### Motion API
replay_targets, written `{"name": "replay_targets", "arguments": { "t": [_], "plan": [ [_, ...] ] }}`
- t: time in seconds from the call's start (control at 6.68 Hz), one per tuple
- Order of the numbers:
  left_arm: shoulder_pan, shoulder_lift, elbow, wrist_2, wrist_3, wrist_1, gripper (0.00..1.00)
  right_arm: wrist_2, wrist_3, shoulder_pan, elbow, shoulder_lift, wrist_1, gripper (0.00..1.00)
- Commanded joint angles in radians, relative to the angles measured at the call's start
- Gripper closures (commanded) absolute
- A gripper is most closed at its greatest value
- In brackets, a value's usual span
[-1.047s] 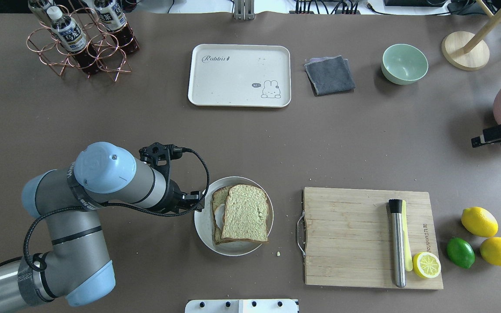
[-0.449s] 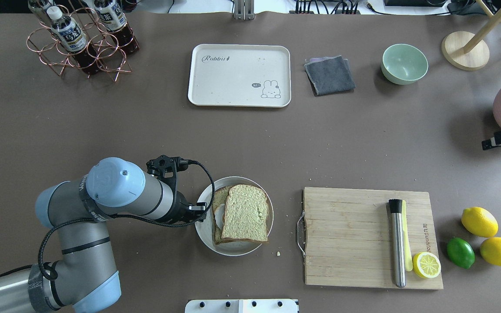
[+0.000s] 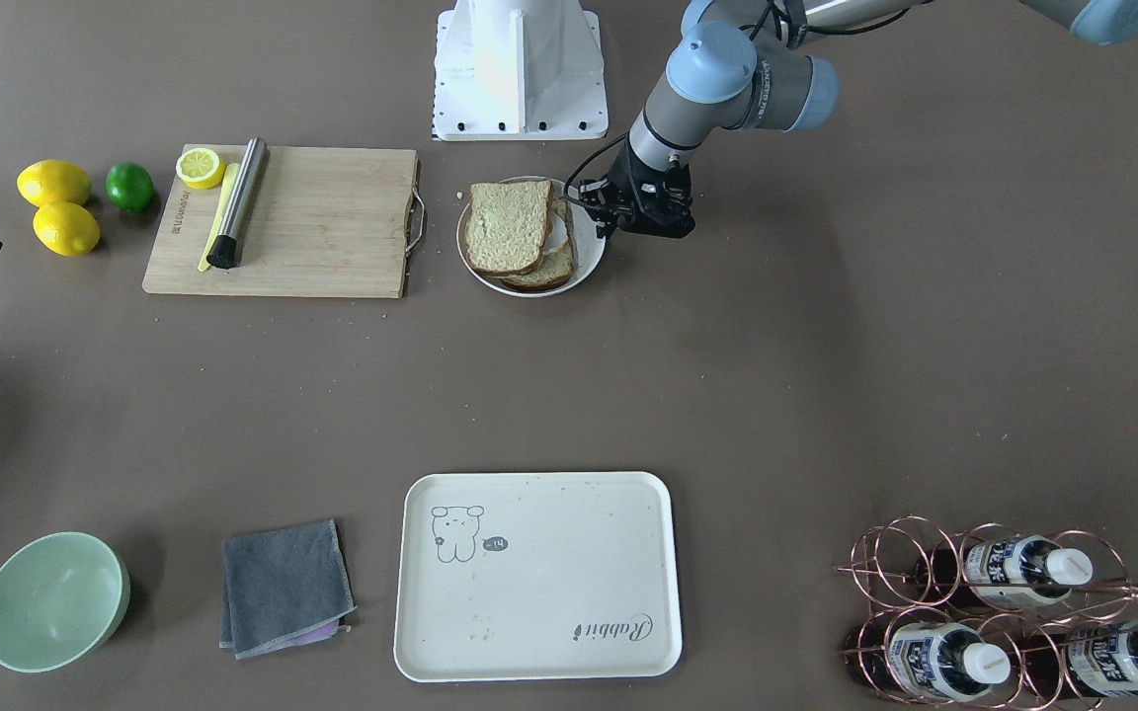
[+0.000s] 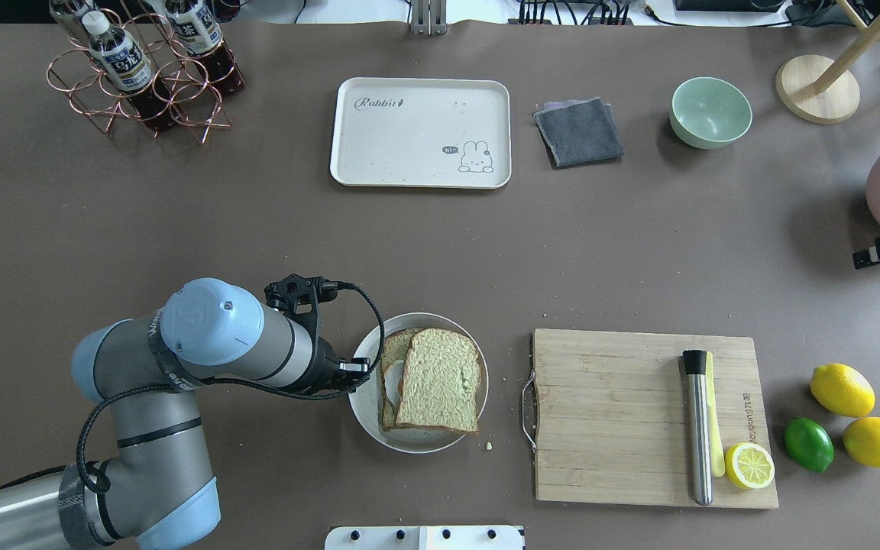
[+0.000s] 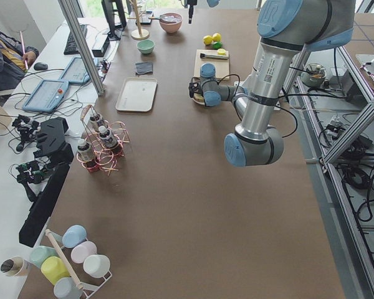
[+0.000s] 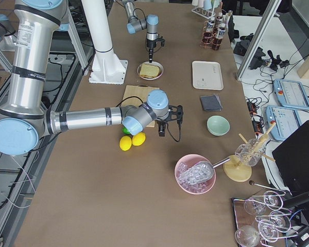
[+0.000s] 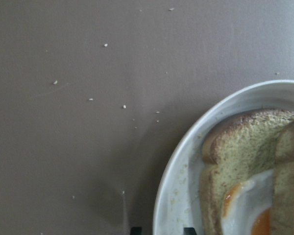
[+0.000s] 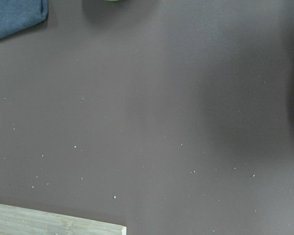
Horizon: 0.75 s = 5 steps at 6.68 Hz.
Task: Make sandwich and place on tray
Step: 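Grasp the rim of the white plate with the left gripper, then slide the plate with the left gripper onto the cream tray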
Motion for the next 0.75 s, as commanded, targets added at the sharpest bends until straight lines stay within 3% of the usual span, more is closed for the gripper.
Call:
{"name": "replay_targets", "arguments": {
  "t": [0.0, 0.3, 0.6],
  "plan": [
    [-0.038, -0.003, -0.006, -0.007, -0.011, -0.002, 1.00, 0.017, -0.001, 0.007, 0.002, -0.001, 0.000, 0.00],
    [-0.179, -0.033, 0.020, -0.070, -0.022, 0.009, 1.00, 0.022, -0.001, 0.012, 0.002, -0.002, 0.002, 0.00],
    [-0.320, -0.189, 0.238, -0.160, -0.054, 0.003, 1.00, 0.021, -0.002, 0.017, 0.003, -0.008, 0.003, 0.00]
  ]
}}
